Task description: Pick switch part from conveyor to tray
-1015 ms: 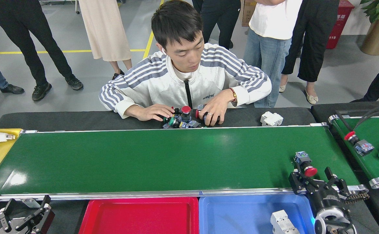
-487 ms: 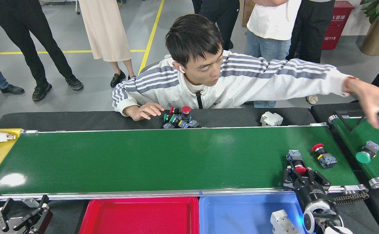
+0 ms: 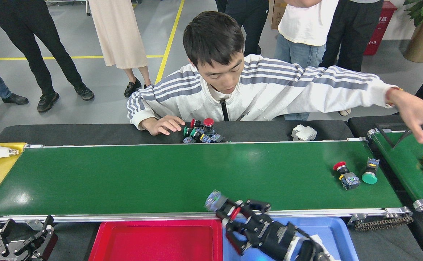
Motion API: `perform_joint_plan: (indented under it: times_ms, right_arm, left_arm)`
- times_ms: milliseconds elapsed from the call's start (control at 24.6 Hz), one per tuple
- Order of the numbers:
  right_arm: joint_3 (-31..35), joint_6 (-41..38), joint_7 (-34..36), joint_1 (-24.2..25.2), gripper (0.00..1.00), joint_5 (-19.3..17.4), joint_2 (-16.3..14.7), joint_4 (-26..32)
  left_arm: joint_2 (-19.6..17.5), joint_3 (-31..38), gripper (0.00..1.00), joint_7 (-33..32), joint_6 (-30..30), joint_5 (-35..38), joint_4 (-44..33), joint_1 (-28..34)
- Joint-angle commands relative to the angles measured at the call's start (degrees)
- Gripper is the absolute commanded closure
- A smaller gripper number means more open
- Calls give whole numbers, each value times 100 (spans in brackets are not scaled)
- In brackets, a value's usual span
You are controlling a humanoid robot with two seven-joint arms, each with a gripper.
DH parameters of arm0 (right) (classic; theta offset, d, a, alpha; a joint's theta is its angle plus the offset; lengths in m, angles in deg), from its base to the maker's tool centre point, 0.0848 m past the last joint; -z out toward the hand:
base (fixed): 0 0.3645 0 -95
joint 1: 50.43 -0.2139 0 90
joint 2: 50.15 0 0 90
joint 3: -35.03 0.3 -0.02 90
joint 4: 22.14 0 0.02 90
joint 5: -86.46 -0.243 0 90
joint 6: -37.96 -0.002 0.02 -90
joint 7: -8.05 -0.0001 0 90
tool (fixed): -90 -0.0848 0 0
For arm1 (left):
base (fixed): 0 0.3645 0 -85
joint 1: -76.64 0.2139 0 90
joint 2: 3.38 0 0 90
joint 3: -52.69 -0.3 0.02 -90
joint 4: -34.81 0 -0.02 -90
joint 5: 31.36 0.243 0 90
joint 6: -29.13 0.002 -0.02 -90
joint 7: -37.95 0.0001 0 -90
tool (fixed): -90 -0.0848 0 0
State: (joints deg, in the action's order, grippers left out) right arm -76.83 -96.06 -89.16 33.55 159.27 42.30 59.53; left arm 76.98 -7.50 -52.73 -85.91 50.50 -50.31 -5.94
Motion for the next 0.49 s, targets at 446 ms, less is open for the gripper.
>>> perform_joint_plan:
  times_ms: [446]
  right_arm:
    - [2063,3514,79,857,1,-30,44,1439]
  left_arm:
    - [-99,16,0,42,-18,-29,-5,-48]
